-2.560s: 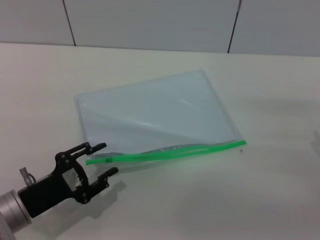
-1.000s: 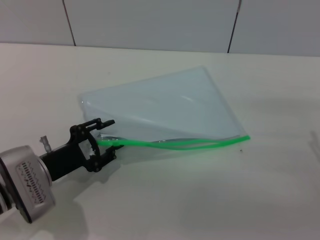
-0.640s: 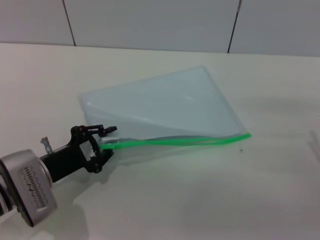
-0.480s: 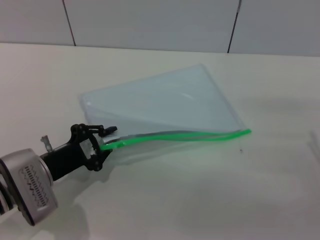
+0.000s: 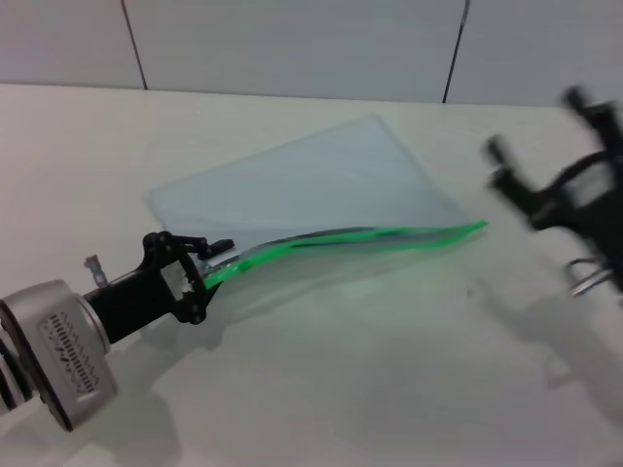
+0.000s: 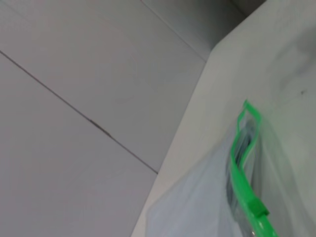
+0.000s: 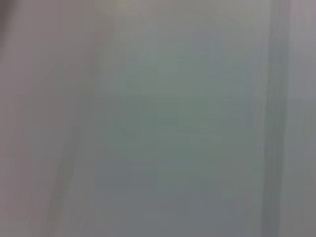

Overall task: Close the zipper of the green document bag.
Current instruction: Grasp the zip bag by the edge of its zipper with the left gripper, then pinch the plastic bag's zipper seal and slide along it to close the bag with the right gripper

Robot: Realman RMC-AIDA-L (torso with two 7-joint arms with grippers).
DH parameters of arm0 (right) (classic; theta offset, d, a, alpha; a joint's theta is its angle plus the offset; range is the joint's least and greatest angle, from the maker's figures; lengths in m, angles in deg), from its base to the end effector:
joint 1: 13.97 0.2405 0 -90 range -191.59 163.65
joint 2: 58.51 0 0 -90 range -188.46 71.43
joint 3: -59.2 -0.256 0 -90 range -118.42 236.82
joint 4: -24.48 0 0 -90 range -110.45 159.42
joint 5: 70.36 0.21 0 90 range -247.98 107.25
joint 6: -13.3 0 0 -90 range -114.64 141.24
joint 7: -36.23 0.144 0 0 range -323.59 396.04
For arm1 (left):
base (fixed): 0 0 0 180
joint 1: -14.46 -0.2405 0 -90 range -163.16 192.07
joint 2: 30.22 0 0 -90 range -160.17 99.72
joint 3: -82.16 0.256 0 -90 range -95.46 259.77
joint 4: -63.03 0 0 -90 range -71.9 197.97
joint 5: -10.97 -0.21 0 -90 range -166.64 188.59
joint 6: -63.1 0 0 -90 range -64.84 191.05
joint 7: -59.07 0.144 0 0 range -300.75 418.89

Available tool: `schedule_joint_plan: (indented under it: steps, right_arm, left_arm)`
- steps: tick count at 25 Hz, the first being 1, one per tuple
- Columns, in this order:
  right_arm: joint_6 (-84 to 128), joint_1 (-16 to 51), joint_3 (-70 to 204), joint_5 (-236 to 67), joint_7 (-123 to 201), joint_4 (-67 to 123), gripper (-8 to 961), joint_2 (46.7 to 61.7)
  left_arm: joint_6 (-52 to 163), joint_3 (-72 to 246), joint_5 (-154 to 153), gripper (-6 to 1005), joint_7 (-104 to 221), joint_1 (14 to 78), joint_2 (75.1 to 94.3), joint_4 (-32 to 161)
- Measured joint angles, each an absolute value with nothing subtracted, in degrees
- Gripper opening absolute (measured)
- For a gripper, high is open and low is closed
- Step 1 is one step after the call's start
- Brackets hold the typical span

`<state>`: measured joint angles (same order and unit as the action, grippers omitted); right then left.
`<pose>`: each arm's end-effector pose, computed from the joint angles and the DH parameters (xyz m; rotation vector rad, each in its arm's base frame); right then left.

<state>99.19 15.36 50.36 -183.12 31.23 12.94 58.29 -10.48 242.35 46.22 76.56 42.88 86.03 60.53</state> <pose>0.2568 0.3117 -0.0360 -1.8741 -0.0490 0.8570 -0.3245 0.3001 -0.0473 -2.2002 0.4826 -0.2383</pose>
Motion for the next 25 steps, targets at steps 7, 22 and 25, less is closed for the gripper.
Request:
schedule_joint_plan:
  steps: [7,22,25]
  right_arm:
    - [91.8,20.8,55.4,-196.2,17.4,11.0,886,58.46]
    - [77.9,24.1,55.2,-204.7,-0.6,3.4,879,58.79]
    - [77.8,24.1,54.8,-204.5,-2.1,3.3,877,58.86]
  left_arm:
    - [-11.8,243.0,45.3,58,76.4,43.5,85.84,62.7]
    - [-14.7,243.1,42.7,54,76.1,44.3,85.91,64.0]
    - [-14.9,243.1,42.0,54,76.1,44.3,85.94,64.4]
